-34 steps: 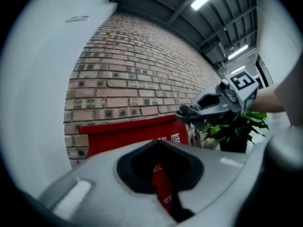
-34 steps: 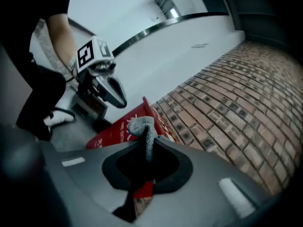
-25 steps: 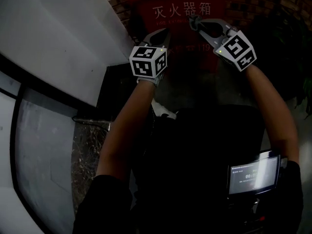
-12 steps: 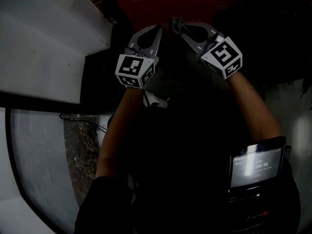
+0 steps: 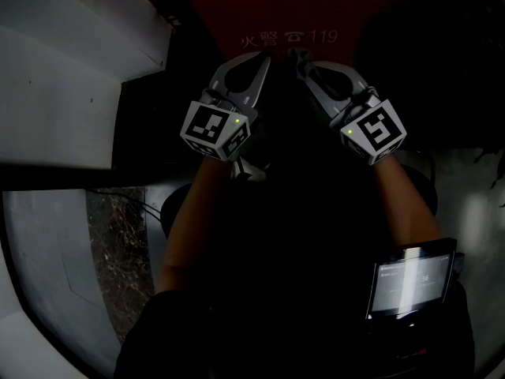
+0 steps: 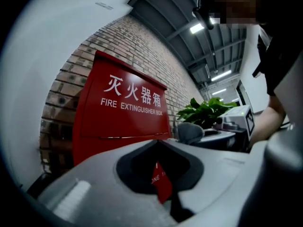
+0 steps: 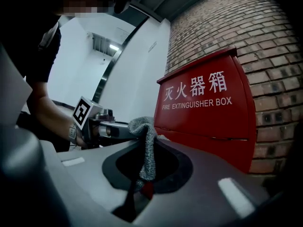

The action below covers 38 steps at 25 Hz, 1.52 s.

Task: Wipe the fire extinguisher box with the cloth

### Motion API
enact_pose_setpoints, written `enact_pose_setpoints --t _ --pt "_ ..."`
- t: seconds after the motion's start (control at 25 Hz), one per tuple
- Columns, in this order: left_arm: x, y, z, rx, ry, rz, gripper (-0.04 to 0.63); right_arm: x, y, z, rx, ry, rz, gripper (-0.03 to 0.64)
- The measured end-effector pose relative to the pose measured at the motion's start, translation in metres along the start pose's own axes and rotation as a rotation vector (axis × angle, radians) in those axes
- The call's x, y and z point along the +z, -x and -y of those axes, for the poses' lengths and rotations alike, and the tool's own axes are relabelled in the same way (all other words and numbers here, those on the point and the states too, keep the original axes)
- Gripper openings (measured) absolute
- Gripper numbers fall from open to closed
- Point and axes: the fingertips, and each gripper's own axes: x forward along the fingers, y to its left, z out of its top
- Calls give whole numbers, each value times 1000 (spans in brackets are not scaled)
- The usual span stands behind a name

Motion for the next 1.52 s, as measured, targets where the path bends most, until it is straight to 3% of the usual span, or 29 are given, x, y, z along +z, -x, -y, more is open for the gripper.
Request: enact_pose_setpoints --t 0.16,0.28,0.56,1.0,1.52 --pt "0 -1 11 -47 -45 -6 3 6 2 3 -24 -8 14 29" --pt "1 3 17 -59 -11 10 3 2 2 4 -25 -25 7 29" --pt "-28 4 31 -75 46 -52 3 -1 3 -6 0 -22 22 29" --pt "-29 11 26 -52 97 -47 3 -10 5 -11 15 -65 14 29" --pt "-35 9 23 -42 84 -56 3 -6 5 -7 -6 -72 36 29"
